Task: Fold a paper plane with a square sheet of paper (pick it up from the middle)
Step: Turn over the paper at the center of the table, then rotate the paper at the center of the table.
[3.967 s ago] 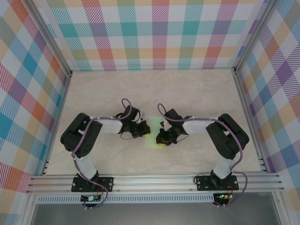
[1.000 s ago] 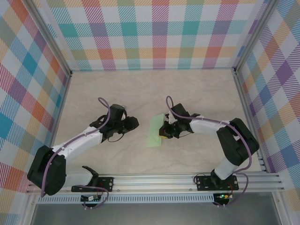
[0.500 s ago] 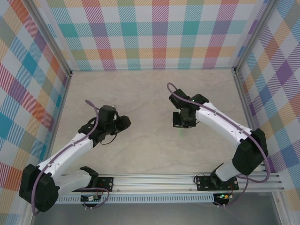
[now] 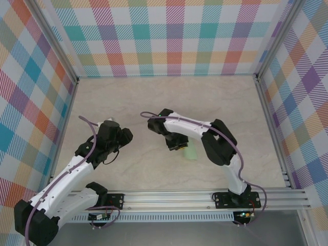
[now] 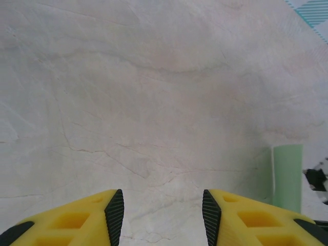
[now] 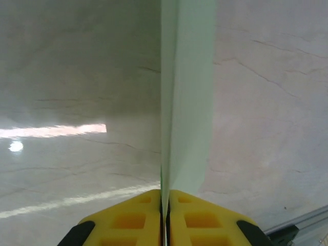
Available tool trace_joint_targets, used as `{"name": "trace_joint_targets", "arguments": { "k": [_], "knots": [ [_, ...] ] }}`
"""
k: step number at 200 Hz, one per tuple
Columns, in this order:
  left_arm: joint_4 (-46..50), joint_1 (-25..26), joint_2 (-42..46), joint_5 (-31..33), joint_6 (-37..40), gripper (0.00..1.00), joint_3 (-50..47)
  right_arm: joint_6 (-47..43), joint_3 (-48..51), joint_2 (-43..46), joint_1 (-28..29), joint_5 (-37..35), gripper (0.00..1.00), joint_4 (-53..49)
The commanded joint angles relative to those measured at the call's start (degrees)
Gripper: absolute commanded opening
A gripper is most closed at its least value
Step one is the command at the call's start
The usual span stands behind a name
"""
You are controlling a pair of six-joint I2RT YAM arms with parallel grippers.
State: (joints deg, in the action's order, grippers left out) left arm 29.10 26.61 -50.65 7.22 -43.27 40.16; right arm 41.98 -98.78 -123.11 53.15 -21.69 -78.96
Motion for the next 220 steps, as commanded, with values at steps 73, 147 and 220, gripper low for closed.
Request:
{"name": "trace_joint_targets", "arguments": {
  "k": [73, 147, 220],
  "knots": [
    [3.0, -1.1, 0.3, -0.9, 0.8, 0.5, 1.1, -1.6, -7.9, -2.7, -1.1, 16.1, 0.3, 11.1],
    [-12.6, -1.0, -14.8, -23.7, 0.8, 0.48, 1.6, -3.8, 22.9, 20.8, -13.7, 35.6, 0.39, 42.4],
    [-18.8, 4.9, -45.2, -30.6, 0.3, 0.31, 16.9, -0.8, 42.1, 26.0, -22.1, 48.8, 0.2, 60.4]
  ]
}}
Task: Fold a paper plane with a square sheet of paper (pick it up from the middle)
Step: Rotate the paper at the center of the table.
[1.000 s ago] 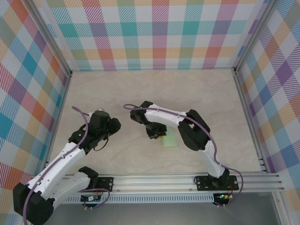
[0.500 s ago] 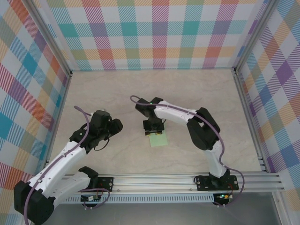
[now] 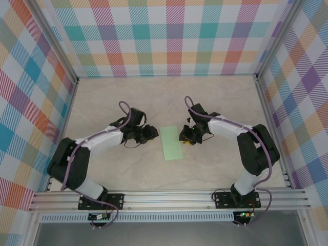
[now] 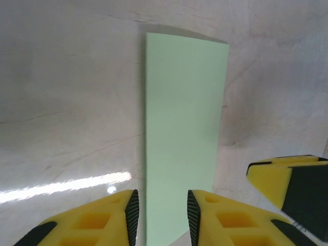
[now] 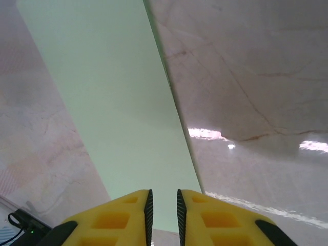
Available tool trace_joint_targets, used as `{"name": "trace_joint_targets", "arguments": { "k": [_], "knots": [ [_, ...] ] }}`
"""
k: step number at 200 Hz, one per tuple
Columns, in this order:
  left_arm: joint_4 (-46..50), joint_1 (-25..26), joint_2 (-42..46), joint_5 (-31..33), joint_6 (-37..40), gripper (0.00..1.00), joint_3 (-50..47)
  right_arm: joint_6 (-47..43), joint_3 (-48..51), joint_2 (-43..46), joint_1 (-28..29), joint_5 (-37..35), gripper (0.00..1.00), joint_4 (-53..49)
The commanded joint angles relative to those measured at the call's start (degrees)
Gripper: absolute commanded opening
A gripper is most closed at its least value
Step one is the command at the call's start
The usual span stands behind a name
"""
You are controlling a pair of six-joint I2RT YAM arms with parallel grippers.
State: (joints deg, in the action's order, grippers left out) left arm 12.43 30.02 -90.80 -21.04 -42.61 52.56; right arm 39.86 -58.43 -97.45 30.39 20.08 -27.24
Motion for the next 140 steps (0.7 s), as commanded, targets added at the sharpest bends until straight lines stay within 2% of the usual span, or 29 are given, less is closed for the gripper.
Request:
{"name": "trace_joint_targets", "arguments": {
  "k": [1, 35, 67, 81, 140],
  "knots": [
    [-1.9, 1.6, -5.4, -2.2, -0.4, 0.31, 4.7, 1.4, 1.8, 0.2, 0.6, 7.1, 0.2, 8.8],
    [0.3, 2.0, -12.2, -0.3, 0.4, 0.3, 9.8, 4.1, 5.4, -1.4, 0.7, 10.6, 0.17, 15.3],
    [-2.0, 2.1, -17.4, -2.5, 0.7, 0.29, 11.8, 3.8, 6.9, -3.5, 0.8, 10.2, 0.15, 15.0],
    [0.5, 2.1, -19.4, -1.8, 2.0, 0.28, 13.6, 4.3, 8.2, -3.7, 0.9, 9.5, 0.15, 15.0],
    [0.9, 2.1, -22.0, -3.1, 4.0, 0.28, 15.6, 10.0, 14.4, -1.9, 2.7, 6.0, 0.17, 18.0]
  ]
}}
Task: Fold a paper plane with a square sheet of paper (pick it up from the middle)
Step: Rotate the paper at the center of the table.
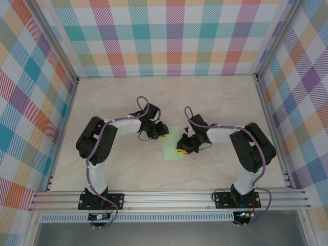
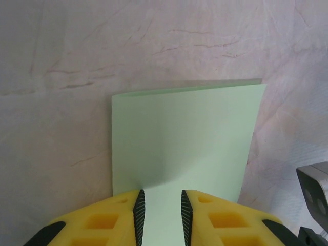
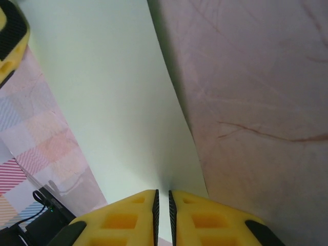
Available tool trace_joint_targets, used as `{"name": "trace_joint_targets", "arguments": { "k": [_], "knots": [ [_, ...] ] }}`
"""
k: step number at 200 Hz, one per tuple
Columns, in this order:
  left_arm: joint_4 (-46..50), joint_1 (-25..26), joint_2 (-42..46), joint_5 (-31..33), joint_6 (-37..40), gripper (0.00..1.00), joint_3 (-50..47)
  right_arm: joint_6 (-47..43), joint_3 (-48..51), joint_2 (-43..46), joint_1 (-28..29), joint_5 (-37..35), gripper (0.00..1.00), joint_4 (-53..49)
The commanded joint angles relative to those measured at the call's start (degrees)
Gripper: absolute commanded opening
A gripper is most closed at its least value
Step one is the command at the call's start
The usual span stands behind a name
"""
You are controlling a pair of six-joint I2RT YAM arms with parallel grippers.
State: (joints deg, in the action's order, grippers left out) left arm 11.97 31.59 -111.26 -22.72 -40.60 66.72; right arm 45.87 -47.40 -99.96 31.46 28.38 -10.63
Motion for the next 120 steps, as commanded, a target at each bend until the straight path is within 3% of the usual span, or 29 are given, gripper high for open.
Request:
{"name": "trace_joint_targets", "arguments": {
  "k": [1, 45, 120],
  "knots": [
    [1.4, 0.6, -1.5, -1.5, 2.1, 0.28, 1.5, 4.1, 3.5, 0.7, 1.7, -2.4, 0.17, 1.5],
    [2.2, 0.7, -3.9, -4.0, 4.4, 0.28, 3.9, 8.4, 5.4, 3.4, 3.1, -3.5, 0.2, 5.1],
    [5.0, 0.9, 5.6, -4.1, 5.9, 0.32, 2.4, 3.9, 3.3, 11.2, 1.2, -11.2, 0.29, -6.7]
  ]
}}
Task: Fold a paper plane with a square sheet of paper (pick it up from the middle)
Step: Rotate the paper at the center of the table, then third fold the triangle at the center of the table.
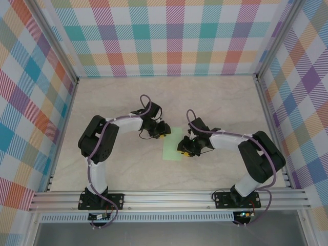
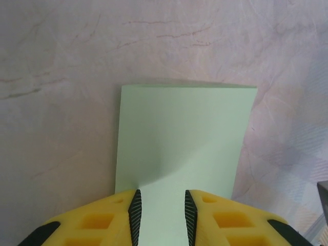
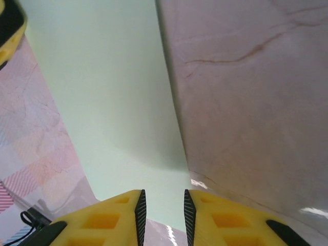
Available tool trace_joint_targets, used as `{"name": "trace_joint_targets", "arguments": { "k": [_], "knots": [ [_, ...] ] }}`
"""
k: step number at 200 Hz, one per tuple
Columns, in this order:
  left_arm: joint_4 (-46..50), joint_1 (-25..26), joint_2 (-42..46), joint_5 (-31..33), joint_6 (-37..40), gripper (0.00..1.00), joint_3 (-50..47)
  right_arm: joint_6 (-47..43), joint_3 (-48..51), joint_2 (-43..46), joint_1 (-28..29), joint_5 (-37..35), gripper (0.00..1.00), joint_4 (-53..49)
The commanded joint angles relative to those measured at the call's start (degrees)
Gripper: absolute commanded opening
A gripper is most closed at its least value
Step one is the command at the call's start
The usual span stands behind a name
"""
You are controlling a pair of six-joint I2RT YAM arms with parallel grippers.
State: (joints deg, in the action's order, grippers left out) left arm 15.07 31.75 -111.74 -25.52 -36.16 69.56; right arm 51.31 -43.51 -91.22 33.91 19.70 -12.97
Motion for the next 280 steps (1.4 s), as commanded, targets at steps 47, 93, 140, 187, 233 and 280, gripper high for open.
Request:
{"name": "trace_joint_targets", "arguments": {
  "k": [47, 93, 140, 187, 233, 280],
  "knots": [
    [1.3, 1.3, 7.0, -4.8, 2.4, 0.28, -4.0, -0.3, 1.5, 2.6, -2.3, 1.0, 0.32, -0.7],
    [0.4, 1.8, 5.0, -5.4, 2.3, 0.25, -4.6, 0.6, 1.8, 1.6, -2.3, 2.2, 0.33, 1.1],
    [3.8, 2.0, 4.3, -3.6, 3.3, 0.23, -5.7, 0.3, 1.4, 1.1, -2.3, 3.5, 0.36, 2.1],
    [4.3, 2.1, 2.2, -3.3, 3.7, 0.22, -5.3, 0.4, 0.7, -0.3, -2.2, 4.0, 0.36, 2.7],
    [5.8, 2.2, 1.5, -1.3, 4.5, 0.21, -6.0, 0.5, 0.6, -1.4, -2.2, 5.9, 0.36, 4.7],
    [5.3, 2.3, 1.2, -1.0, 4.7, 0.2, -7.2, 0.5, -0.3, -3.0, -2.2, 7.3, 0.36, 5.3]
  ]
}}
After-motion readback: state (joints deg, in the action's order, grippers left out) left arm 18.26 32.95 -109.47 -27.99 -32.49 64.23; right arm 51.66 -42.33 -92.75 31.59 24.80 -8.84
